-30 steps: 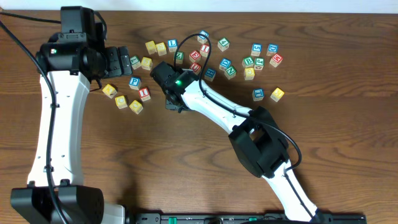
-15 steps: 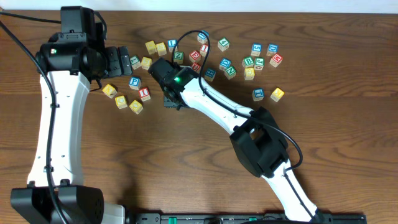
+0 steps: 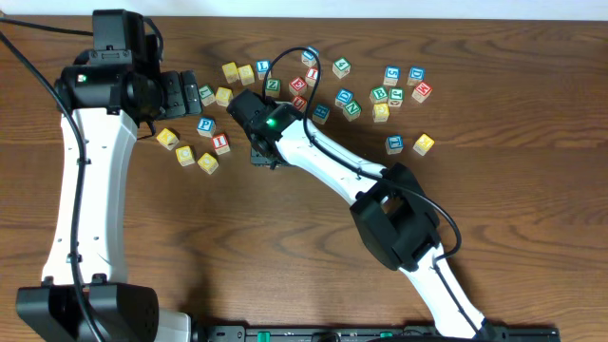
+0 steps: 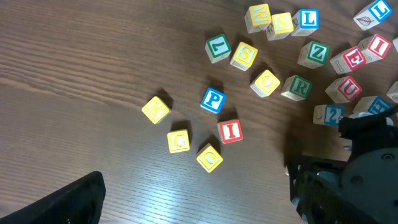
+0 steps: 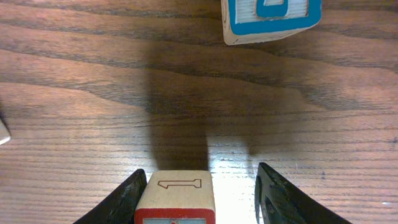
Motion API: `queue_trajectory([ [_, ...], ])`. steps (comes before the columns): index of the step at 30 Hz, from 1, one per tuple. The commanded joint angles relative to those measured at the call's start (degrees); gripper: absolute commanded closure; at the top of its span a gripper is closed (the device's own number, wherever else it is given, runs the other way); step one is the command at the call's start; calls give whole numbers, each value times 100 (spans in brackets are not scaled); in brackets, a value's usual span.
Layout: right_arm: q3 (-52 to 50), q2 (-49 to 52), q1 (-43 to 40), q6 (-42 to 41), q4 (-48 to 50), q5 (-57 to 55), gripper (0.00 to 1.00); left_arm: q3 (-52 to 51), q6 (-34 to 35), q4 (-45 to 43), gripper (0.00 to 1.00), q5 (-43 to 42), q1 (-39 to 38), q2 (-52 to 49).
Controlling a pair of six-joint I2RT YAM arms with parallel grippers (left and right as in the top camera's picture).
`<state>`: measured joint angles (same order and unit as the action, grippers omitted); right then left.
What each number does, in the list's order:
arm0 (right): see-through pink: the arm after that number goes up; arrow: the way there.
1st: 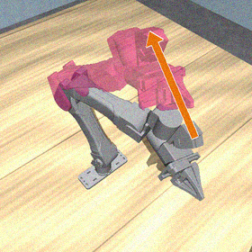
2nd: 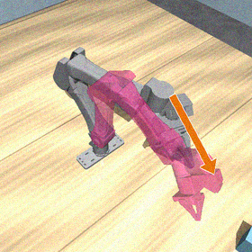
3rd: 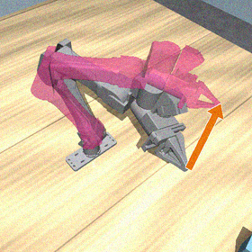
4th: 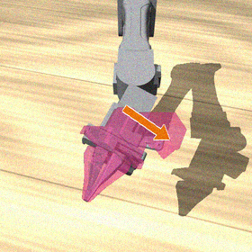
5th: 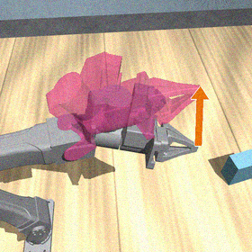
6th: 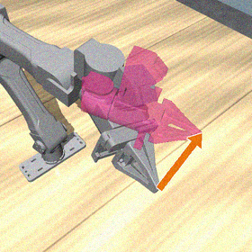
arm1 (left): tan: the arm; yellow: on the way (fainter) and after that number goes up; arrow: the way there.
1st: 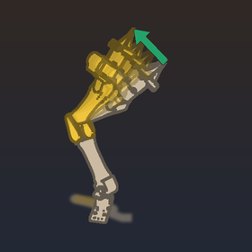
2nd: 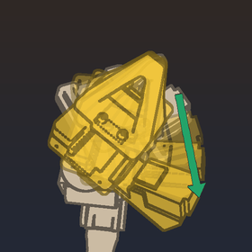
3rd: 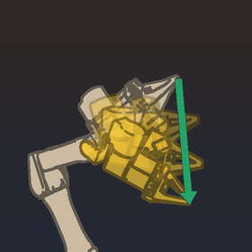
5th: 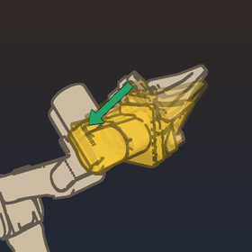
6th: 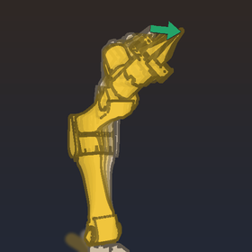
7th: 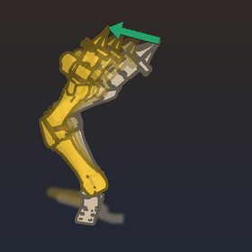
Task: Spell out AI2
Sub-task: 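Carry the A block to the table center and lower it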
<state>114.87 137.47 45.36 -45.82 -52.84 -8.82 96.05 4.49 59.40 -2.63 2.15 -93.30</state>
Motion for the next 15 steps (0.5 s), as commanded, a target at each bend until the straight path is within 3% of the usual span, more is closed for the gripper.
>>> queue_trajectory([
  [1, -70, 240, 72, 46, -9, -15, 49, 125, 31, 13, 2, 55, 15, -31],
  [15, -33, 306, 42, 50, 103, 39, 50, 125, 31, 13, 2, 55, 13, -31],
])
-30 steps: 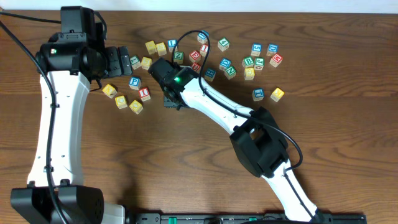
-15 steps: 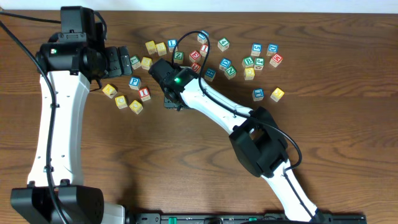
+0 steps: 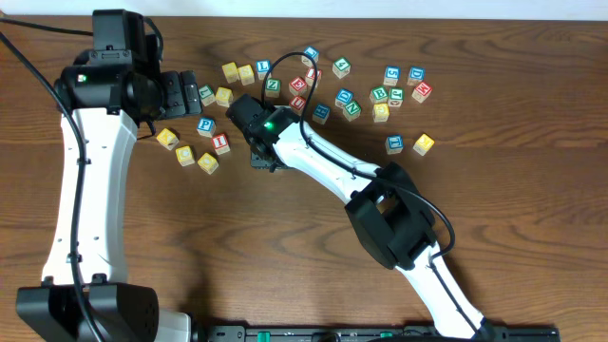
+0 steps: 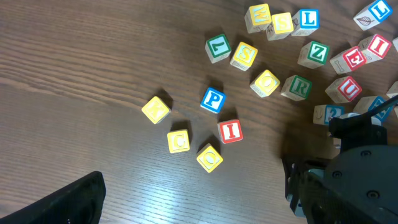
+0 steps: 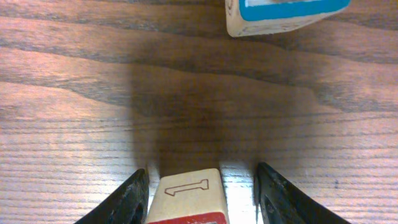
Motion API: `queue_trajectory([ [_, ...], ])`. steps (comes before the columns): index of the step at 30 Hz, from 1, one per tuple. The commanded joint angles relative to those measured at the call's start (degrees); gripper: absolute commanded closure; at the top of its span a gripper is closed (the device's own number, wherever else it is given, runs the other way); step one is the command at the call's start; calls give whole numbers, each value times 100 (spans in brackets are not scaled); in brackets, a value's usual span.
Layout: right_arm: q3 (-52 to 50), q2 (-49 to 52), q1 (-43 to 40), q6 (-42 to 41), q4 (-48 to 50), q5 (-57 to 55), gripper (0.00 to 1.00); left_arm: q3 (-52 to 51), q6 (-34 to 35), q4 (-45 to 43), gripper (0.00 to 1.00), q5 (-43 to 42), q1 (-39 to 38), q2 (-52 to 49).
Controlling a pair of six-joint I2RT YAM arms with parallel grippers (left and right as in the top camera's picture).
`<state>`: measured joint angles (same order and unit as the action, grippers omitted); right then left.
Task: Spell out AI2
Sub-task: 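Carry the A block to the table center and lower it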
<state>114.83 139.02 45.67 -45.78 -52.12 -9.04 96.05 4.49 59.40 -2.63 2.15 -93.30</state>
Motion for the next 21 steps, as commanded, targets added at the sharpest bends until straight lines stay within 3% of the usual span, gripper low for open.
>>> queue_trajectory([
  [1, -7, 144, -4, 46, 20, 72, 50, 125, 31, 13, 2, 55, 15, -31],
  [6, 26, 111, -28, 59, -107, 284, 52, 125, 31, 13, 2, 55, 15, -31],
  [13, 26, 111, -31, 4, -140, 446, 70, 125, 31, 13, 2, 55, 15, -31],
  [21, 26, 111, -31, -205, -144, 492, 69, 125, 31, 13, 2, 55, 15, -31],
])
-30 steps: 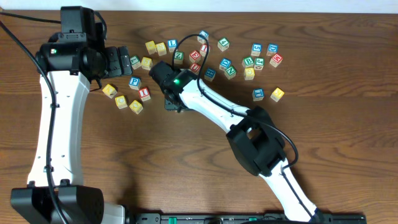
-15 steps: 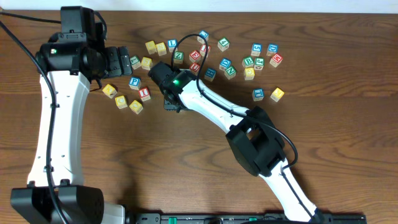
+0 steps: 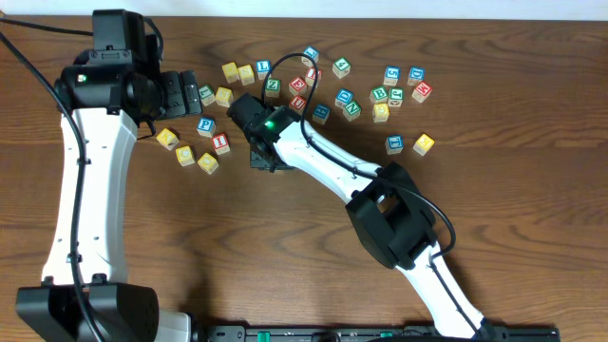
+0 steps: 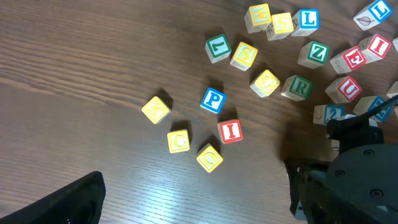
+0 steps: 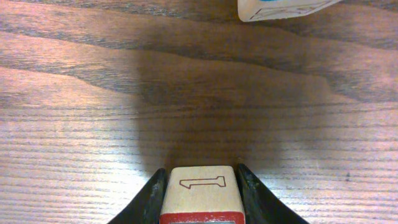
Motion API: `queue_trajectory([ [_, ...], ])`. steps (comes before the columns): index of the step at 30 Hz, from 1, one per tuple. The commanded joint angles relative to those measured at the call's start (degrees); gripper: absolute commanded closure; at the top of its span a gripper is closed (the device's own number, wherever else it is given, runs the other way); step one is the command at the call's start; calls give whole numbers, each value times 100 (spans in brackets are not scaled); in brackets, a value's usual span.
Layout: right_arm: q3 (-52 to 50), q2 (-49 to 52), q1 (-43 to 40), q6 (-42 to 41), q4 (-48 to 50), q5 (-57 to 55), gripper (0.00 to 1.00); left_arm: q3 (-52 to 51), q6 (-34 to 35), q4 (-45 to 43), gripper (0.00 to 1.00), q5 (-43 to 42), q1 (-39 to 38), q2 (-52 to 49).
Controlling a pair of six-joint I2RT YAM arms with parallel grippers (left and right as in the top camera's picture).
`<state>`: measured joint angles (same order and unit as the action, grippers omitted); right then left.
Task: Spell out AI2
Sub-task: 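Carry the A block to the table center and lower it, then release the A block and move the left gripper to the red I block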
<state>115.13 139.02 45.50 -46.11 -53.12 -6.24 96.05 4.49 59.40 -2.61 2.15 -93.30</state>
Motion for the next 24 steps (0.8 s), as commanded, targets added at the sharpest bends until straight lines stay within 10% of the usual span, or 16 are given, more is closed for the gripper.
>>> queue_trajectory([
  [1, -4, 111, -13, -210, -42, 214, 68, 125, 31, 13, 2, 52, 15, -31],
  [24, 754, -2, -308, 686, -772, 153, 53, 125, 31, 13, 2, 52, 15, -31],
])
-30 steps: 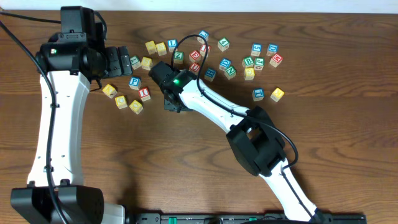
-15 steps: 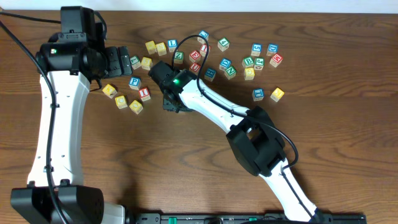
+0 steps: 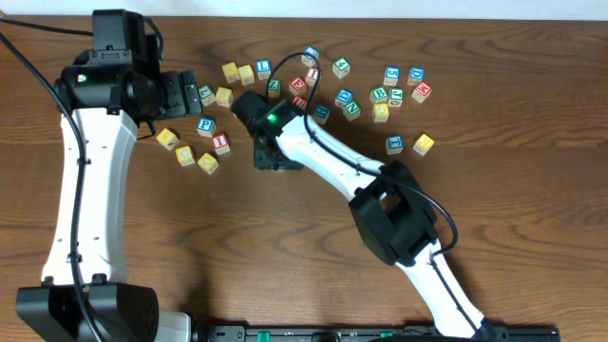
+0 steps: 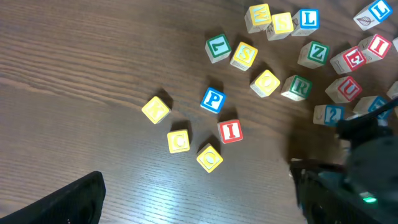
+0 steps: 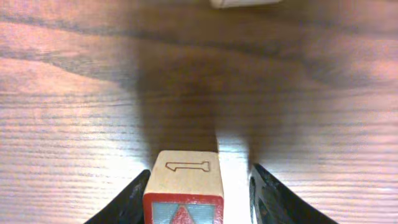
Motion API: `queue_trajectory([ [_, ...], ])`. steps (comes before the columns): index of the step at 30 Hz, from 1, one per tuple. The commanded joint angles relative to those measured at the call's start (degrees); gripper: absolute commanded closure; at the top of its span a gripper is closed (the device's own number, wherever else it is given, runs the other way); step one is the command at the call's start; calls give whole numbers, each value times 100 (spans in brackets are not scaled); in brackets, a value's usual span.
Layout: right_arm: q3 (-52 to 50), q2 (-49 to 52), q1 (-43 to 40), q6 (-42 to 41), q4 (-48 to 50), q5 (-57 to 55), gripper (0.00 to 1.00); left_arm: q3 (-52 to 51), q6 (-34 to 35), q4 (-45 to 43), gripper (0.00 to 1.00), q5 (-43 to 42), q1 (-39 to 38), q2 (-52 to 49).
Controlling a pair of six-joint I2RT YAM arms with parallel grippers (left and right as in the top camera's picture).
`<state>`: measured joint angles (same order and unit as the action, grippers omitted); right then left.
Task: Spell out AI2
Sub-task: 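Release the A block and move the left gripper to the red I block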
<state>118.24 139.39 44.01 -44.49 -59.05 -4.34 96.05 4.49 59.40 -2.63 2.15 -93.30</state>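
Note:
In the right wrist view a wooden block (image 5: 184, 186) with a "1" outlined on top and a red-edged front face sits on the table between my right gripper (image 5: 198, 193) fingers. The jaws are open: the left finger touches the block and the right finger stands a gap away. Overhead, this gripper (image 3: 274, 154) is just right of the red I block (image 3: 220, 143). The I block (image 4: 231, 130) and a blue 2 block (image 4: 328, 114) show in the left wrist view. My left gripper (image 3: 185, 92) hovers open at the upper left, holding nothing.
Several loose letter blocks lie scattered along the far side of the table (image 3: 380, 95). A yellow trio (image 3: 185, 152) and a blue P block (image 3: 205, 125) sit by the I. The right arm (image 3: 332, 161) stretches diagonally across the middle.
My right gripper was shut on the "1" block; now its jaws are apart with the block resting against the left finger. More of the block's red front face shows. The left arm is unchanged.
My right gripper stood open around the "1" block, with a blue block ahead of it. It was still open a moment later, then shut on the block. Now it is open again and the blue block has almost left the view.

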Motion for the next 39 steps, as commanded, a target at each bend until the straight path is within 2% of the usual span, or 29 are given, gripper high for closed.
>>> queue_trajectory([
  [1, 623, -103, -208, 627, -337, -109, 51, 125, 31, 13, 2, 55, 15, -31],
  [4, 929, -227, -319, 861, -588, -173, 47, 125, 107, 11, 2, -59, 13, -31],
  [8, 1292, -479, -516, 1349, -901, -133, 44, 125, 691, 9, 2, -573, 13, -31],
  [14, 1416, -828, -793, 1683, -1163, -68, 43, 125, 686, 9, 2, -575, 13, -31],
  [21, 1416, -1040, -1209, 2236, -1298, 855, 42, 125, 682, 9, 2, -575, 13, -31],
  [26, 1416, -1043, -1447, 2310, -1541, 857, 43, 125, 678, -33, 2, -595, 13, -33],
  [31, 1416, -1049, -1749, 2400, -1690, 855, 43, 125, 752, -118, 33, -566, -94, -168],
  [33, 1416, -1049, -1891, 2402, -1746, 855, 43, 125, 861, -114, 39, -535, -186, -330],
  [39, 1416, -1049, -2251, 2444, -1945, 855, 43, 125, 1392, -114, 44, -4, -592, -988],
])
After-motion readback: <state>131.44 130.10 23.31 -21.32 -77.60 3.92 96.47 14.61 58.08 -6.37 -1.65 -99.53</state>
